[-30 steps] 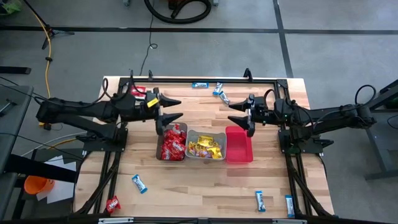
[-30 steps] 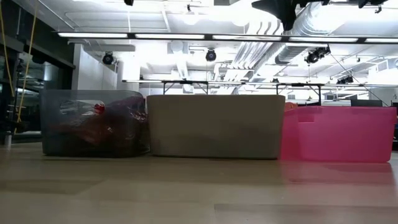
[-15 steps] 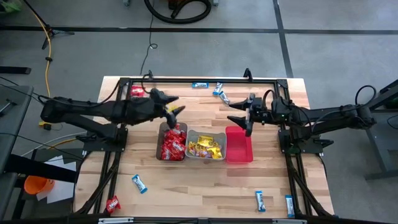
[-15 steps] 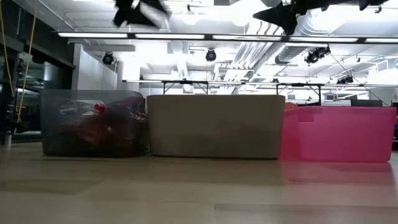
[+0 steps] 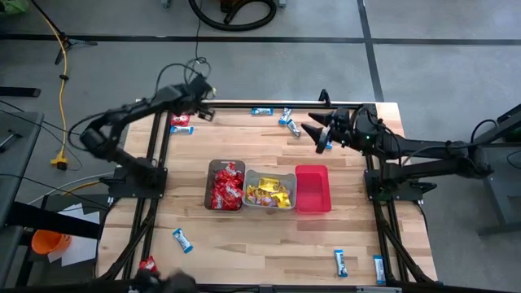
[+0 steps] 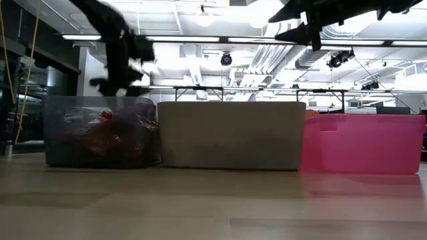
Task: Sort candy
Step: Put the red candy into the black bin
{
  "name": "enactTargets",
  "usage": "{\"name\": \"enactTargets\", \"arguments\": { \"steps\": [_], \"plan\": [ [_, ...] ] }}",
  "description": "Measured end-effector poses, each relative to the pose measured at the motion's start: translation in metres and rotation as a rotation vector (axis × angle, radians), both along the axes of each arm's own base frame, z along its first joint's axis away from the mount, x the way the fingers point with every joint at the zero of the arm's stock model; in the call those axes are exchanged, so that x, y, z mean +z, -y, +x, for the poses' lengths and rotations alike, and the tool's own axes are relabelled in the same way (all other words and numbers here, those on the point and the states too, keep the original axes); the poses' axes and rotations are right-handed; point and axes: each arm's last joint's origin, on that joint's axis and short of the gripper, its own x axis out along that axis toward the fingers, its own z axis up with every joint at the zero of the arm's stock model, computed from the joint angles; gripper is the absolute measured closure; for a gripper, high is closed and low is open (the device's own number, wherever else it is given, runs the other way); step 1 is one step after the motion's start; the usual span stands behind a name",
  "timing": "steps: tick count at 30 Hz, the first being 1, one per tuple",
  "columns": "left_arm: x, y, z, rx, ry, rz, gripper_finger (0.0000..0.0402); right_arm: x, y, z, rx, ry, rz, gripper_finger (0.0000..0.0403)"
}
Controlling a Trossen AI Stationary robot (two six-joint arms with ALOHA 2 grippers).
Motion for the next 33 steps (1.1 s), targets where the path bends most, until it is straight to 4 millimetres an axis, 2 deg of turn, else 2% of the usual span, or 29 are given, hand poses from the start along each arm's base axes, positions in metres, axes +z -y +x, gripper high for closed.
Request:
{"name": "enactTargets", "arguments": {
  "steps": [3,6,11,15,19,21,29,33],
  "plan": [
    [-0.024,-0.028,-0.022,0.158,-0.013,-0.082,0.0159,0.0,0.005,-0.001,-0.028,0.012,0.022,0.013],
    [-0.043,-0.044,-0.036,0.303,0.049,-0.17,0.0159,0.0,0.01,-0.003,-0.053,0.014,0.025,0.013],
    [-0.058,-0.059,-0.034,0.419,0.077,-0.112,0.0173,0.0,0.019,-0.006,-0.09,-0.016,-0.023,0.013],
    [-0.068,-0.06,-0.035,0.495,0.062,-0.124,0.0237,-0.001,0.024,-0.008,-0.077,-0.034,-0.039,0.013],
    [-0.07,-0.058,-0.035,0.555,0.053,-0.105,0.0352,-0.002,0.028,-0.009,-0.049,-0.067,-0.069,0.013],
    [-0.07,-0.056,-0.033,0.632,0.078,-0.065,0.0388,-0.004,0.03,-0.01,-0.042,-0.095,-0.082,0.013],
    [-0.069,-0.047,-0.025,0.839,0.1,0.064,0.0399,-0.015,0.036,-0.015,-0.028,-0.204,-0.052,0.013],
    [-0.081,-0.037,-0.026,0.914,0.089,0.086,0.0401,-0.018,0.038,-0.017,-0.027,-0.25,-0.054,0.013]
  ]
}}
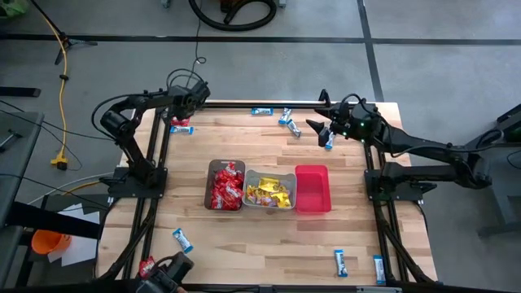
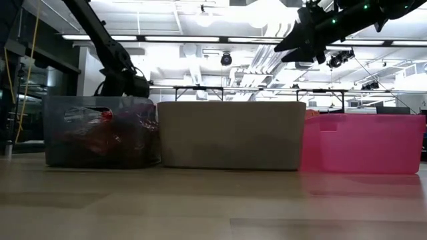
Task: Sort candy
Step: Put the red candy into the black bin
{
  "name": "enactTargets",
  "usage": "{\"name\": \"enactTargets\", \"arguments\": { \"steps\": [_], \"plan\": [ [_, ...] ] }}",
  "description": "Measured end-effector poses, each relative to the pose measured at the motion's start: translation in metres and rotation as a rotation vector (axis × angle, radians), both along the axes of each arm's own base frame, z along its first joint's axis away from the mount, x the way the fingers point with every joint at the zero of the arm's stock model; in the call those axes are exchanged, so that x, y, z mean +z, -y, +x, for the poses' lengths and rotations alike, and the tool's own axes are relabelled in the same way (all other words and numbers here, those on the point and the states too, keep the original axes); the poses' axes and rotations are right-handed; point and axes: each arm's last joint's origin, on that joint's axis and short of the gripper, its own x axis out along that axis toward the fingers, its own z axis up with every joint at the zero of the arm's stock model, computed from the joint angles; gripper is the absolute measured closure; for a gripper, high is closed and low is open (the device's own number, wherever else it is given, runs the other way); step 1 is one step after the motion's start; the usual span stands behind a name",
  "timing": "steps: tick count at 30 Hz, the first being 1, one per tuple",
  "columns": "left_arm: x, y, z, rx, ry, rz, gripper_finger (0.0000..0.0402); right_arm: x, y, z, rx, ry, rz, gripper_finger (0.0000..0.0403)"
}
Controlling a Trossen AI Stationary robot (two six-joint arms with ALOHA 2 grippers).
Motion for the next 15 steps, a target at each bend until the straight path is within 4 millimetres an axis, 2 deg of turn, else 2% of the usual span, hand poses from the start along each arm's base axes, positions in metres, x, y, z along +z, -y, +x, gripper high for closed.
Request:
{"name": "enactTargets", "arguments": {
  "steps": [8,15],
  "plan": [
    [-0.02,0.005,0.003,-0.018,-0.052,-0.045,0.0401,-0.001,0.001,-0.001,0.051,-0.012,0.007,0.013],
    [-0.026,0.01,0.008,-0.08,-0.087,-0.119,0.0401,-0.001,-0.001,0.0,0.111,-0.005,0.02,0.013]
  ]
}}
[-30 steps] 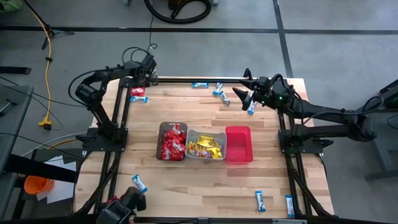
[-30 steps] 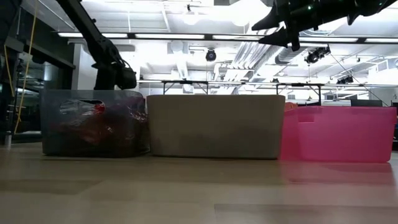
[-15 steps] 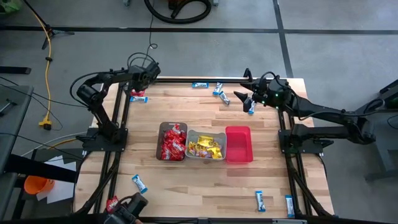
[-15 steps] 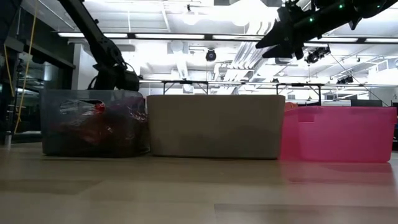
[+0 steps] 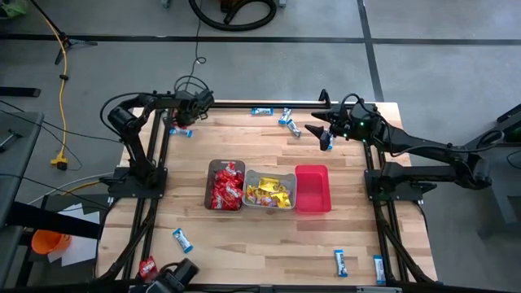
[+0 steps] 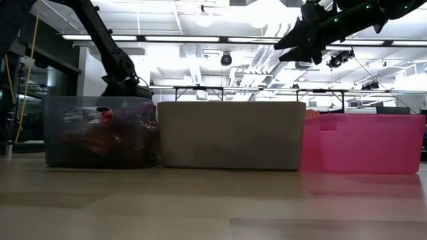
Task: Sort candy
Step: Put the red candy into the black bin
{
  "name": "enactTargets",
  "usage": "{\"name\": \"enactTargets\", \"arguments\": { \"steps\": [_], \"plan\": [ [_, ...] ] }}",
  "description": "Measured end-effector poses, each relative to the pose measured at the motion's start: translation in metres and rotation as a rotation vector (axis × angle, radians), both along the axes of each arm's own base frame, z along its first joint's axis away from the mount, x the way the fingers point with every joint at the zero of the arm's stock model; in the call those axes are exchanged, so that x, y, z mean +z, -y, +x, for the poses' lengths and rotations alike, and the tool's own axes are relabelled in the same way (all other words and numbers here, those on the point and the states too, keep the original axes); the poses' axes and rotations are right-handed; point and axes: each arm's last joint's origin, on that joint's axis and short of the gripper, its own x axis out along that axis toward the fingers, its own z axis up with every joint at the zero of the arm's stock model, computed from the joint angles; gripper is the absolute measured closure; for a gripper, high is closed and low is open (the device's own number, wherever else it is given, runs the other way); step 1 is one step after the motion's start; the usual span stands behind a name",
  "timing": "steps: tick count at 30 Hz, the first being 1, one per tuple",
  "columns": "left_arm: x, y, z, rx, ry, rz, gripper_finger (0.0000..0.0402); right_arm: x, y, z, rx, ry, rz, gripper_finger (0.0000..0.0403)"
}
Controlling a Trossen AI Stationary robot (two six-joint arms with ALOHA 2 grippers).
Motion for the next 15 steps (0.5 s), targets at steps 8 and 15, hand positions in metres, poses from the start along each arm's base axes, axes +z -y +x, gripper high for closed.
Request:
{"name": "enactTargets", "arguments": {
  "steps": [8,15],
  "plan": [
    [0.0,0.009,0.03,-0.111,0.154,0.015,0.0401,0.0,0.0,0.0,0.002,0.0,0.0,0.013],
    [0.0,0.043,0.069,-0.285,0.201,-0.015,0.0401,0.0,0.0,0.0,0.009,-0.01,-0.023,0.013]
  ]
}}
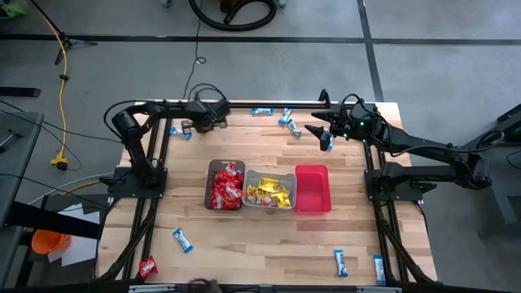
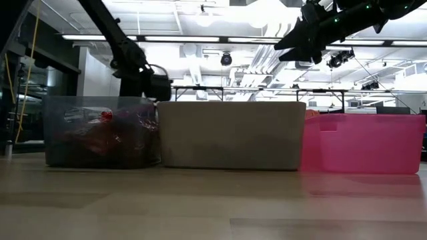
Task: Sort candy
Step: Put the red candy into the black bin
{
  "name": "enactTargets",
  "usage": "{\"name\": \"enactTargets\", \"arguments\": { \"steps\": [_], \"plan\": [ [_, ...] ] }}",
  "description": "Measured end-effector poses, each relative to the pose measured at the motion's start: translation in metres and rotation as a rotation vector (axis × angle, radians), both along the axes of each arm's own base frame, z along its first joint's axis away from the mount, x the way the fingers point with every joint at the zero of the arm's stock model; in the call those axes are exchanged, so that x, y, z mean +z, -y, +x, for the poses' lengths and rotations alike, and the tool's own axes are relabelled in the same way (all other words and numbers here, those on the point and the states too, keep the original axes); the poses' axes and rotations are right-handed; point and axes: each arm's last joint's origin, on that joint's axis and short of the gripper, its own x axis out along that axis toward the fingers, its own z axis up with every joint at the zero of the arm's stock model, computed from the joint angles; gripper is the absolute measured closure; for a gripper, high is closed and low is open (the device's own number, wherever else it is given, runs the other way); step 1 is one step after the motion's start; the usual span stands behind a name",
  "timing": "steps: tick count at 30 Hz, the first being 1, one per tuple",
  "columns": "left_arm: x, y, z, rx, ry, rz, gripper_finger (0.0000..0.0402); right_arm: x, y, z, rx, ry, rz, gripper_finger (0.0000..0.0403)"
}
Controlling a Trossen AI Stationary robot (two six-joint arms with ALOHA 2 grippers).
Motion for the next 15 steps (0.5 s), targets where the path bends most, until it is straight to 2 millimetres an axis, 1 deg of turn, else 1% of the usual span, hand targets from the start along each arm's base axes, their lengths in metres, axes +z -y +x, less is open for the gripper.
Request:
{"name": "enactTargets", "arguments": {
  "steps": [3,5,10,13,15],
  "plan": [
    [-0.001,0.024,0.018,-0.14,-0.01,-0.029,0.0401,0.0,0.0,0.0,0.002,-0.003,-0.006,0.013],
    [-0.001,0.044,0.025,-0.218,-0.055,-0.073,0.0401,0.0,0.0,0.0,0.001,-0.002,-0.002,0.013],
    [0.0,0.097,0.021,-0.253,-0.261,-0.196,0.0401,-0.002,-0.001,0.0,0.018,-0.007,0.036,0.013],
    [0.006,0.124,0.025,-0.279,-0.249,-0.209,0.0401,-0.003,-0.002,0.0,0.039,-0.014,0.062,0.013],
    [0.009,0.142,0.023,-0.291,-0.23,-0.218,0.0401,-0.004,-0.002,0.0,0.057,-0.022,0.071,0.013]
  ]
}}
